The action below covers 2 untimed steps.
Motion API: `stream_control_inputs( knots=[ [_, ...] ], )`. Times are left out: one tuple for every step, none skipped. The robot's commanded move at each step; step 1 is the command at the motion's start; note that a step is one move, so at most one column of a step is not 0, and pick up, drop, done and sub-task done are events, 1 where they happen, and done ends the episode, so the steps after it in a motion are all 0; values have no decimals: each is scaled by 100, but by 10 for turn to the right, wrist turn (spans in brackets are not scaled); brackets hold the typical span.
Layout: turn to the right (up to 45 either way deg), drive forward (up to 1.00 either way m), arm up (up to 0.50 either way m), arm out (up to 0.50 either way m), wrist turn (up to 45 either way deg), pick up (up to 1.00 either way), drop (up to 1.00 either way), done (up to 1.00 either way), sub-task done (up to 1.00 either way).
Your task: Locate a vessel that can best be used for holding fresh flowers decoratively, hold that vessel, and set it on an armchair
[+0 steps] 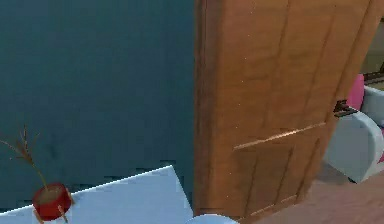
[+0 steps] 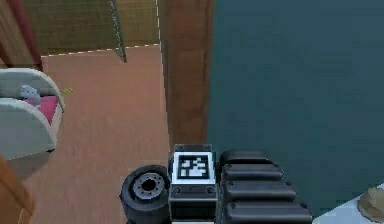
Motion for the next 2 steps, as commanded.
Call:
stream_control_inputs(
  knots=[
    [0,40,0,0,0,0,0,0,0],
    [450,0,0,0,0,0,0,0,0]
  ],
)
